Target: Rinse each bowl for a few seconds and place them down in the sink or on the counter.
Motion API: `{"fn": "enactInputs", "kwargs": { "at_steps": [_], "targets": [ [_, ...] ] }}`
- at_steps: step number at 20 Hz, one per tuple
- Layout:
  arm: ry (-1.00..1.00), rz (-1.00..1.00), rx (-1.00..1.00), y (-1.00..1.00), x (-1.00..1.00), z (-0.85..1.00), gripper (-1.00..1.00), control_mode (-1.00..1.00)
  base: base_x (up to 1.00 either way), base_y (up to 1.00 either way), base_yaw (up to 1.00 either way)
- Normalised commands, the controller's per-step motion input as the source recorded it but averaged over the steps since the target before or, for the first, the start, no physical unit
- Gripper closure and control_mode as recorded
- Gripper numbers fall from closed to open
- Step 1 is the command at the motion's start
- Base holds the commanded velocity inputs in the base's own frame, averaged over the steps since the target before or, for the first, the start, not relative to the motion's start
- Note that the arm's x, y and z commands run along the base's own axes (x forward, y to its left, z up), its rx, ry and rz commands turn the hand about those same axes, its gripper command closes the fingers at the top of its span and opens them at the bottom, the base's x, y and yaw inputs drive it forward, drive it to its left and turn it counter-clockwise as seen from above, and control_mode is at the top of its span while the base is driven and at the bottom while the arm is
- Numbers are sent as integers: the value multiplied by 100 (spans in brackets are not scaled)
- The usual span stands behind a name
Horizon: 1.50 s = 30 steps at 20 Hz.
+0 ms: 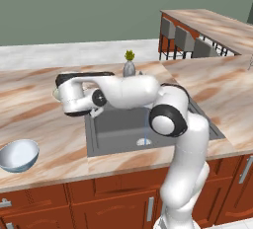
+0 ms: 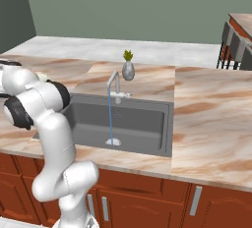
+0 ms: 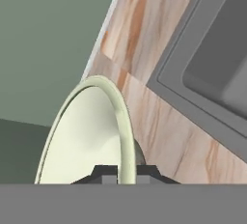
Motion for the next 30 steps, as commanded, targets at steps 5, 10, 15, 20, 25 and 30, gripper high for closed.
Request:
{"fn": "enactInputs", "kwargs": {
  "at_steps": [5, 10, 15, 20, 25, 30],
  "targets": [
    [-5, -19, -8, 11, -27, 60, 100, -100, 0, 0, 0],
    [-5, -15, -7, 1, -37, 30, 100, -100, 0, 0, 0],
    [0, -10, -21, 15, -39, 30, 100, -100, 0, 0, 0],
    [2, -5, -25, 4, -36, 36, 100, -100, 0, 0, 0],
    [8, -10, -19, -5, -39, 21, 100, -100, 0, 0, 0],
    [15, -17, -9, -24, -34, 6, 100, -100, 0, 0, 0]
  ]
}}
